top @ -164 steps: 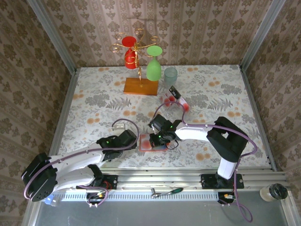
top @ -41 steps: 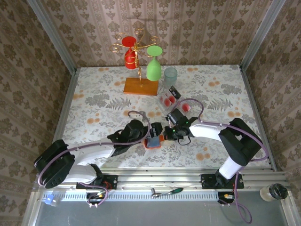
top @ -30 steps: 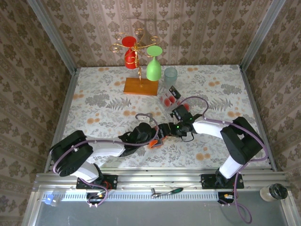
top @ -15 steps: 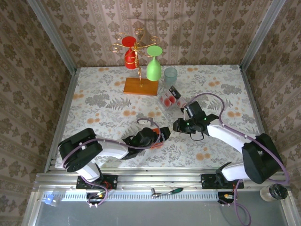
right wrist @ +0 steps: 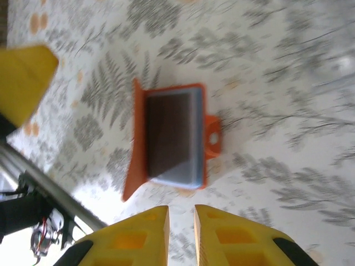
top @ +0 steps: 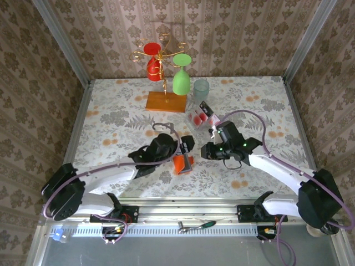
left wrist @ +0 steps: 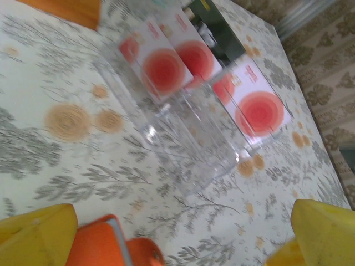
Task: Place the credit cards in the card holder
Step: Close the card holder at the center of the table.
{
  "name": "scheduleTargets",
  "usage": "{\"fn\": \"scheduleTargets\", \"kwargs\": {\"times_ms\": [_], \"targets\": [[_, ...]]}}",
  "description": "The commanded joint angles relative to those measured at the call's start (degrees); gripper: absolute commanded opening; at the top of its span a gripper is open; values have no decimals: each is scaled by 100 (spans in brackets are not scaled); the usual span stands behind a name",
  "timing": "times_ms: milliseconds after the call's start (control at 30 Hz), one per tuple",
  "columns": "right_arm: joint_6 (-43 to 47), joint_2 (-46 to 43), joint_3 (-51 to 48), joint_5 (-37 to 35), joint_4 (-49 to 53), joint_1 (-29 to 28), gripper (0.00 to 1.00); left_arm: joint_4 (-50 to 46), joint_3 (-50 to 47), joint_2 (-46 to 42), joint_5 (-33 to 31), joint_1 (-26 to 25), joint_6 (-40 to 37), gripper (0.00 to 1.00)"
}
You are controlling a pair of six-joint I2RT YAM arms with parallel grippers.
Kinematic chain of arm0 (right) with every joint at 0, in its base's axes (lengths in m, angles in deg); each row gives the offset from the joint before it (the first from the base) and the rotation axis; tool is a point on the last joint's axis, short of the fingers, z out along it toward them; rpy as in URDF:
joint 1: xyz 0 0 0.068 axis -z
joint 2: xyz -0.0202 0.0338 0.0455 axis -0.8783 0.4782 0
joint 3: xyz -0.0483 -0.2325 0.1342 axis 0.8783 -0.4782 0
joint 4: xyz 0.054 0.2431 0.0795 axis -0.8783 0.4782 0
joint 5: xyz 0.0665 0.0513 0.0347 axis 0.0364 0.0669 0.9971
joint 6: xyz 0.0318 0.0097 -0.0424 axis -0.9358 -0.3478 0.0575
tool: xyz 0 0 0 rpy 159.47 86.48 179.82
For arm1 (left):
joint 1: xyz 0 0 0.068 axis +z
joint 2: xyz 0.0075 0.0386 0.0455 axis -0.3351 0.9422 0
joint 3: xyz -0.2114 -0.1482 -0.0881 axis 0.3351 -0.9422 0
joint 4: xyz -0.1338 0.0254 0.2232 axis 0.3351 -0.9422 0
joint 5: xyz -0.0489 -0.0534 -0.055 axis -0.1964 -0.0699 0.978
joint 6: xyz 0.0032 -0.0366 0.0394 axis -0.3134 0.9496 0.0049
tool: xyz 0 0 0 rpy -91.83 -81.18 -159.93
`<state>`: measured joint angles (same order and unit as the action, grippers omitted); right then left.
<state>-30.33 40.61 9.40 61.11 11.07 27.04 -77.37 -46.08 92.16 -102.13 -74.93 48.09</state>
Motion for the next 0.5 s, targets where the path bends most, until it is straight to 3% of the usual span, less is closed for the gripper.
{"fn": "scheduleTargets", "kwargs": {"times_ms": [0,200,467], "targets": [[-71,230,425,-73,115,-533,21,-683,-303,-577,-19,305,-171,100],[-99,1202,1117,-188,-4,-1191,20,-1562,-583,-1253,153,866,-157,100],[-91,1884,1327,-220,-146,-1298,17,-2343,-655,-1213,163,1084,-518,100]]}}
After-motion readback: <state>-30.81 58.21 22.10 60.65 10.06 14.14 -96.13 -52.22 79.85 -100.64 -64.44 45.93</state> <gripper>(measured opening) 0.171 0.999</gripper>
